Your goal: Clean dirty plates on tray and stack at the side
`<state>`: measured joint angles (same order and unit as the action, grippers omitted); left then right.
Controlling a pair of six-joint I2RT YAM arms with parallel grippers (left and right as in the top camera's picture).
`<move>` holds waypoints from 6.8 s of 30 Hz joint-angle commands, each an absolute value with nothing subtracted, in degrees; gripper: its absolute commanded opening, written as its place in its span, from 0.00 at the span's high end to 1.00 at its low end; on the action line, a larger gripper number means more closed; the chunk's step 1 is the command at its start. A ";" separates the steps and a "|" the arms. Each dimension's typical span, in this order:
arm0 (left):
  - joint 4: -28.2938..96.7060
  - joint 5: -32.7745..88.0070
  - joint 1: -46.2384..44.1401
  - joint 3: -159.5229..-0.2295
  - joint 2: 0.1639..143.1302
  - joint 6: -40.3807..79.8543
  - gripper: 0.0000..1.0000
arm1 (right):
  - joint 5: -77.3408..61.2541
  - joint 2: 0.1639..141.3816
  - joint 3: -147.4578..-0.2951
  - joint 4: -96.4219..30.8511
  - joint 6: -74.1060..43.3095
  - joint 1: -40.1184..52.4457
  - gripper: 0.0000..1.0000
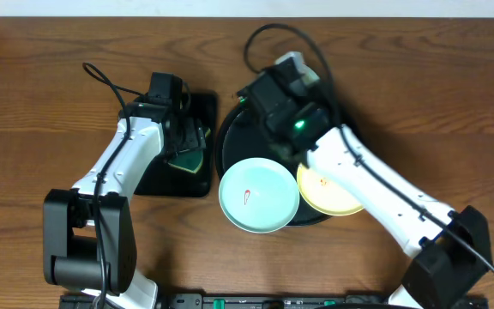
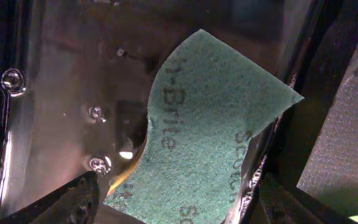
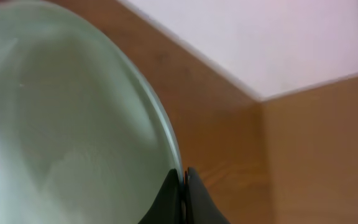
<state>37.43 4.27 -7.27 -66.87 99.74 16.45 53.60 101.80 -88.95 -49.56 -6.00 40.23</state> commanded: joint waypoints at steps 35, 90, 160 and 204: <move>37.39 3.64 -7.03 -66.72 99.11 16.10 0.16 | -7.38 100.25 -66.52 -39.75 -23.05 -33.87 0.99; 35.81 7.46 -8.38 -67.64 100.29 -5.58 0.20 | -18.28 73.41 -64.90 -51.27 -8.97 -3.09 0.55; 40.25 2.35 -8.43 -69.78 96.68 3.75 0.93 | -15.31 86.98 -48.42 -25.15 -13.67 -0.14 0.99; -1.21 23.62 -34.76 -70.63 113.78 47.29 0.92 | -6.00 99.53 -48.42 -11.53 -26.55 8.73 0.99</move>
